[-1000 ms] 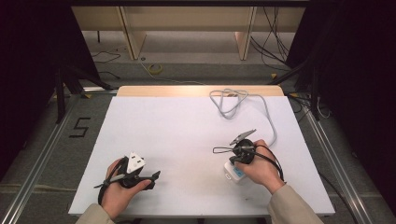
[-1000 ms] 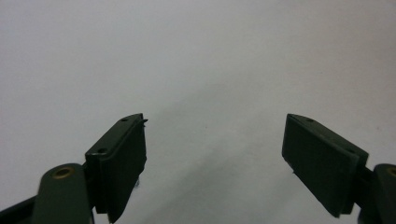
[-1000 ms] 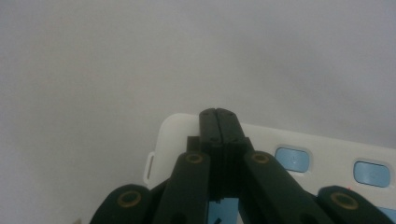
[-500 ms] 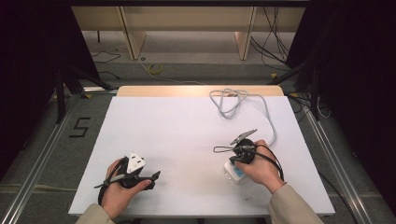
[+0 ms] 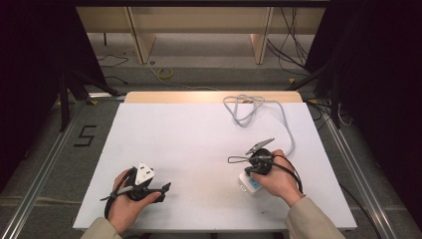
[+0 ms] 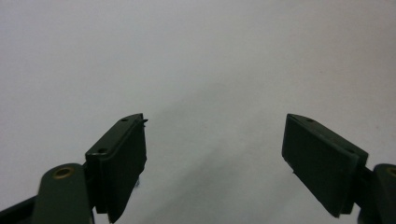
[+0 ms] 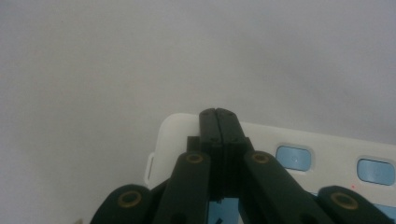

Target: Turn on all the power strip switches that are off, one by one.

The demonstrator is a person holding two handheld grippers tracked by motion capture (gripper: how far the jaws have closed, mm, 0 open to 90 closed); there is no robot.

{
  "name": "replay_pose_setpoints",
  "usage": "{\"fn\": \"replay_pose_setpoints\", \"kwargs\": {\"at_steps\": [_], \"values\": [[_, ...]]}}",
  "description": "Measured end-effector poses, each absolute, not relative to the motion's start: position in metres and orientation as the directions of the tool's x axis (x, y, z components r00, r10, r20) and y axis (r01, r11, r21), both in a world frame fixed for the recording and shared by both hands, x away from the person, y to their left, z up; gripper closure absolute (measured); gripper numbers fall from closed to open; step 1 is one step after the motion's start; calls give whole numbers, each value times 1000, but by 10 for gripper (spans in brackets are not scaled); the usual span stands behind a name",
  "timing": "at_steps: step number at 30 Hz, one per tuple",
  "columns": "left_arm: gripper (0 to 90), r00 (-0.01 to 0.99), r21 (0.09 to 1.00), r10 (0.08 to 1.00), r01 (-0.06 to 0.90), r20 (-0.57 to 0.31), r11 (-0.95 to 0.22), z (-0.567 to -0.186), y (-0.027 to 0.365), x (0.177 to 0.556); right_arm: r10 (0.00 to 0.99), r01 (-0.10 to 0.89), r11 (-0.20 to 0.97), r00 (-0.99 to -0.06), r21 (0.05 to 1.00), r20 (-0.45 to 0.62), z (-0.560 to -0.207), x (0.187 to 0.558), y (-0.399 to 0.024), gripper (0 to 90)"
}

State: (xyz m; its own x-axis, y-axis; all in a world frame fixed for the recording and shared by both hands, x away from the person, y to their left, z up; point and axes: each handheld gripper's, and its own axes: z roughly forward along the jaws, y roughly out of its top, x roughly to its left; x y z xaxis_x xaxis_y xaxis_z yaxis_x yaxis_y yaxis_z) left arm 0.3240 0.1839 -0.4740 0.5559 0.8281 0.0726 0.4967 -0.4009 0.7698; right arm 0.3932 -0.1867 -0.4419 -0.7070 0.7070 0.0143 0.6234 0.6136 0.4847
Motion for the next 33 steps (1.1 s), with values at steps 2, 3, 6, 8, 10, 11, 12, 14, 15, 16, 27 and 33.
{"fn": "replay_pose_setpoints", "kwargs": {"at_steps": [2,3,6,8,10,11,12,14,15,16,27,33], "values": [[217,555,770,829,497,72,-400,-474,184,324,710,627,608,-704,486,19,-442,393,-187,900],[217,555,770,829,497,71,-399,-474,184,324,709,626,608,-705,488,20,-442,393,-187,900],[217,555,770,829,497,71,-399,-474,184,324,705,620,611,-709,493,19,-442,393,-188,900],[218,556,770,828,497,72,-401,-474,184,324,698,611,619,-716,494,10,-442,393,-188,900],[218,557,769,828,497,72,-401,-474,184,324,698,610,621,-716,492,7,-442,393,-187,900],[219,556,770,828,497,72,-401,-474,184,324,697,610,621,-717,492,8,-442,393,-187,900],[219,556,770,828,497,71,-400,-474,184,324,693,606,626,-721,491,7,-442,393,-188,900],[219,558,767,827,497,75,-405,-474,184,324,696,608,622,-718,494,8,-441,392,-187,900],[219,558,767,827,497,75,-405,-474,184,324,692,604,628,-722,491,3,-441,392,-187,900],[219,556,770,828,497,72,-400,-474,184,324,691,602,629,-723,491,0,-440,392,-187,900],[219,555,769,829,499,71,-400,-475,184,324,685,570,627,-728,531,-29,-438,390,-189,900],[219,556,766,828,500,73,-404,-475,185,324,688,561,611,-725,559,-24,-435,388,-193,900]]}}
